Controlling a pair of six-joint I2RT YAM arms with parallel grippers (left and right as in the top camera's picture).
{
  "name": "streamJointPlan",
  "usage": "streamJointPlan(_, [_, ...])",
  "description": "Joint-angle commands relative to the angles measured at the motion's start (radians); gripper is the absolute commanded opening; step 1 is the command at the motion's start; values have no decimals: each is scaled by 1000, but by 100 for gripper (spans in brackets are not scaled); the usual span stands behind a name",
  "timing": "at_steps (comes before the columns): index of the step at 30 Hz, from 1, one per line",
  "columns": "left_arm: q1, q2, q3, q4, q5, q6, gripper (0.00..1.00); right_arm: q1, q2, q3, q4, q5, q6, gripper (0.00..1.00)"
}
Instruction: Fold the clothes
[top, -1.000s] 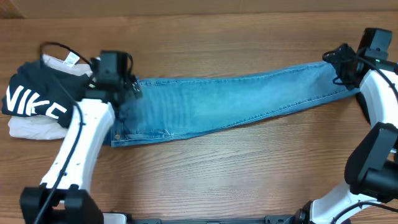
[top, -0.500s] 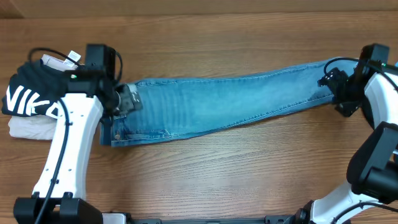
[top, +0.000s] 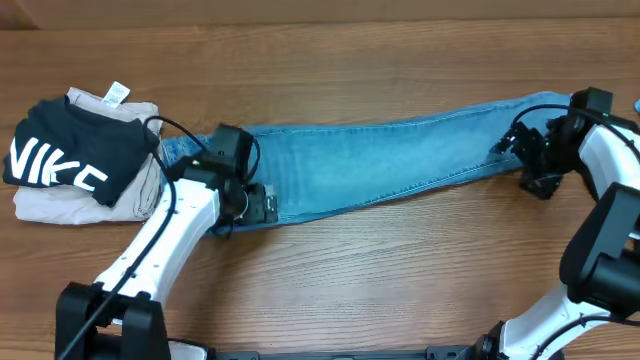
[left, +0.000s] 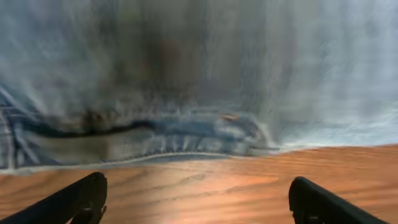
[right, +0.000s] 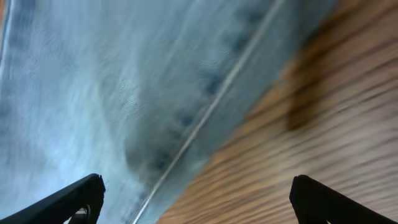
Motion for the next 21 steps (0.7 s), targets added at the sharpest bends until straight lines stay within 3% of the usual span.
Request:
streamJointPlan(1, [-12,0,-100,70,-79,-20,96,-59,2,1,46,-38,-12,100])
streamJointPlan(7, [-10,43,-177,241,-85,-120,79,-82,67,1,163,-65,-1,100])
streamJointPlan(21, [-10,107,-176,207,-55,-134,91,-195,164,1,534,-201,-2,100])
